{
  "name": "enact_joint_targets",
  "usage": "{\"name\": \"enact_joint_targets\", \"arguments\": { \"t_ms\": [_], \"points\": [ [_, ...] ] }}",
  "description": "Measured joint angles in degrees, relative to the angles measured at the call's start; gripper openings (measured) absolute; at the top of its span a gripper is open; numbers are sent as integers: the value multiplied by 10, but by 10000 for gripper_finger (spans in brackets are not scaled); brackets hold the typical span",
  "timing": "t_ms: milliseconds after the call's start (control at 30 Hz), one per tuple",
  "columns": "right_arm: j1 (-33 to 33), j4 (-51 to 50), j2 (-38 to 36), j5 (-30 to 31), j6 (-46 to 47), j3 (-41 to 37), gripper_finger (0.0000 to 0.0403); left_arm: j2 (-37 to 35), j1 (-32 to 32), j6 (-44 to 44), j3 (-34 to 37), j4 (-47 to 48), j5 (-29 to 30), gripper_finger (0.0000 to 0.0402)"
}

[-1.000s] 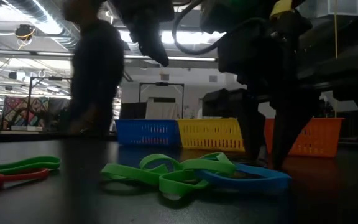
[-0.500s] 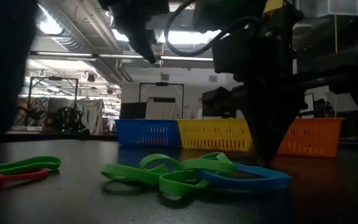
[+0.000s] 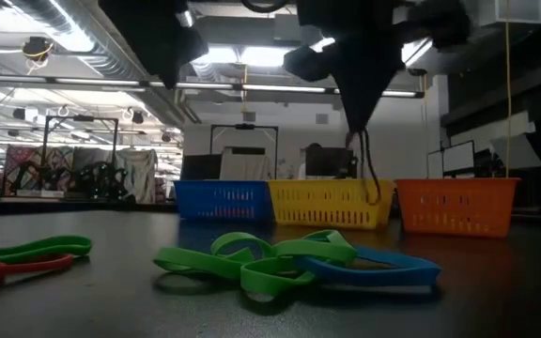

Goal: Sort rubber bands into baskets
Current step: Put the violet rubber band into the pink basket

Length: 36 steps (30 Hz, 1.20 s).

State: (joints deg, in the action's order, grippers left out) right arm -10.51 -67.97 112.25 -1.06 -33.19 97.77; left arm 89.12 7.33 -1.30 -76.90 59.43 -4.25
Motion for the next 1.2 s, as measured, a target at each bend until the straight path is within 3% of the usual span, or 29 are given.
{"name": "enact_joint_targets", "arguments": {
  "t_ms": [200, 467, 867, 1000, 1200],
  "points": [
    [69, -102, -1, 52, -33, 70, 2, 0, 32, 29, 0, 0, 0, 131],
    [204, -135, -2, 86, -61, 95, 1, 0, 52, 73, 0, -18, 0, 131],
    [375, -125, 2, 1, -43, 94, 3, 0, 70, 127, 0, -36, 5, 131],
    [401, -124, 2, -33, -28, 94, 3, 0, 74, 178, 0, -35, 5, 131],
    [411, -103, 2, -36, -27, 94, 3, 0, 90, 227, 11, -59, 5, 131]
  ]
}}
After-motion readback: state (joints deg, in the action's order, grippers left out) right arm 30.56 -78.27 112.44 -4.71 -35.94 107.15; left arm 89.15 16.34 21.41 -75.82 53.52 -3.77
